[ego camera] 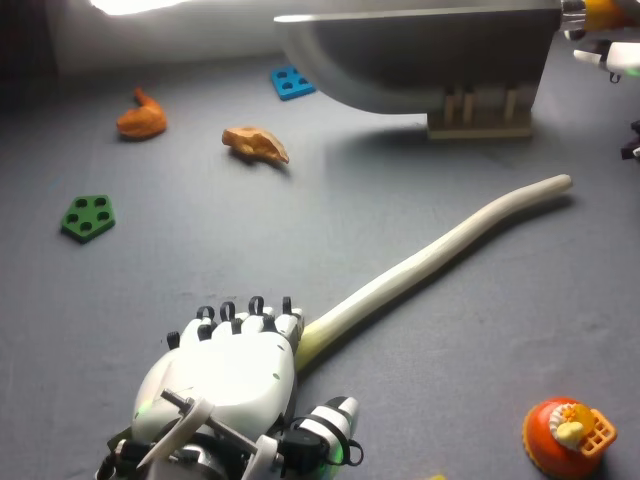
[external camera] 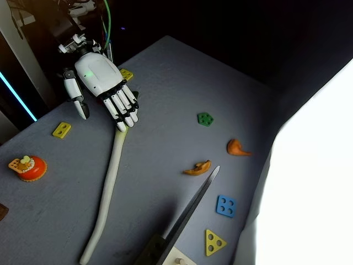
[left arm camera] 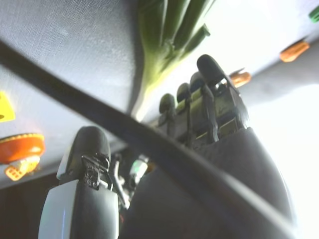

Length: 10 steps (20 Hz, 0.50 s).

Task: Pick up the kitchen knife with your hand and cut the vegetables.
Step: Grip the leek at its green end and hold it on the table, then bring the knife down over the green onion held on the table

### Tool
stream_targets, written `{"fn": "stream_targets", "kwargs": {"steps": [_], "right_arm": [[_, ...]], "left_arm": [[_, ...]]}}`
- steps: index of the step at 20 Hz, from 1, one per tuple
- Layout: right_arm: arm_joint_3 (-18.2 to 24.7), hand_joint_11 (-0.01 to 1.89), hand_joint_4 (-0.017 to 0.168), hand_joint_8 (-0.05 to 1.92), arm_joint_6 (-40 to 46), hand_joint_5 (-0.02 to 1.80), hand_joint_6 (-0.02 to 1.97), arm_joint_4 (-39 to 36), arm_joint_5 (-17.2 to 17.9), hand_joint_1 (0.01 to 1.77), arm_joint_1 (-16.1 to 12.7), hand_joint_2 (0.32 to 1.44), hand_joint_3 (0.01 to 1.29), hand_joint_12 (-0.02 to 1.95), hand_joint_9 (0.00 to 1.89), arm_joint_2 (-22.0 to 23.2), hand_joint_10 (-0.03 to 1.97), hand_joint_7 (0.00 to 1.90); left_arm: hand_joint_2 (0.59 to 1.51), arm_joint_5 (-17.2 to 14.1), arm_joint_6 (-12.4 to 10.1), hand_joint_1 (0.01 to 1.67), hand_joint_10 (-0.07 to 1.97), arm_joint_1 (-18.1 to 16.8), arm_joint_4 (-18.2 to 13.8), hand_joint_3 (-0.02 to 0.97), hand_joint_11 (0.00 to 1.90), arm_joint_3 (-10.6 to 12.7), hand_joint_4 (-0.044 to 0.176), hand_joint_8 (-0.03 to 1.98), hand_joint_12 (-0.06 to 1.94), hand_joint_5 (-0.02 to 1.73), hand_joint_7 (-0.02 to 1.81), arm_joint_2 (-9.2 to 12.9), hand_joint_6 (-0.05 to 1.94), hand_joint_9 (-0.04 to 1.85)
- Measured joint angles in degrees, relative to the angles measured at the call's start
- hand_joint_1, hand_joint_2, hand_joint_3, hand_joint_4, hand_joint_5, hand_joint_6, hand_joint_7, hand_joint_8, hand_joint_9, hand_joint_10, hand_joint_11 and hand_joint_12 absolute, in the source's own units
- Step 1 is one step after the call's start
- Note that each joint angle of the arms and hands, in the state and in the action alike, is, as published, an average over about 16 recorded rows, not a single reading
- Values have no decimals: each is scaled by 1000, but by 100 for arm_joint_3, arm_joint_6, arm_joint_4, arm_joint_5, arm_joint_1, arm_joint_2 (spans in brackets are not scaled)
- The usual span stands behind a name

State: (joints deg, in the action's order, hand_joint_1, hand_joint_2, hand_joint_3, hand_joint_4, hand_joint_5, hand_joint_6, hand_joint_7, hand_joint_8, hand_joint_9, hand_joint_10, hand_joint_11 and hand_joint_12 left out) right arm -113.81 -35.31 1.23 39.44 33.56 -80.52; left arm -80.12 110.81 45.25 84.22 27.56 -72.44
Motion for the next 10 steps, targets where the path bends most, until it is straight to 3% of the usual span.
{"fn": "stream_targets", "kwargs": {"steps": [4,10], "right_arm": [[-3,987,78,1803,-65,976,1612,40,15,1330,6,963,277,1912,1035,-5,1851,1068],[-3,1516,136,1851,-152,1266,1718,73,12,1447,14,854,508,1891,1475,-10,1868,1401]], "left_arm": [[1329,2,-1,364,17,23,-7,0,16,32,20,-1,876,183,169,-18,12,156],[1336,6,0,357,17,70,-21,0,16,46,23,-1,848,179,176,-39,12,154]]}}
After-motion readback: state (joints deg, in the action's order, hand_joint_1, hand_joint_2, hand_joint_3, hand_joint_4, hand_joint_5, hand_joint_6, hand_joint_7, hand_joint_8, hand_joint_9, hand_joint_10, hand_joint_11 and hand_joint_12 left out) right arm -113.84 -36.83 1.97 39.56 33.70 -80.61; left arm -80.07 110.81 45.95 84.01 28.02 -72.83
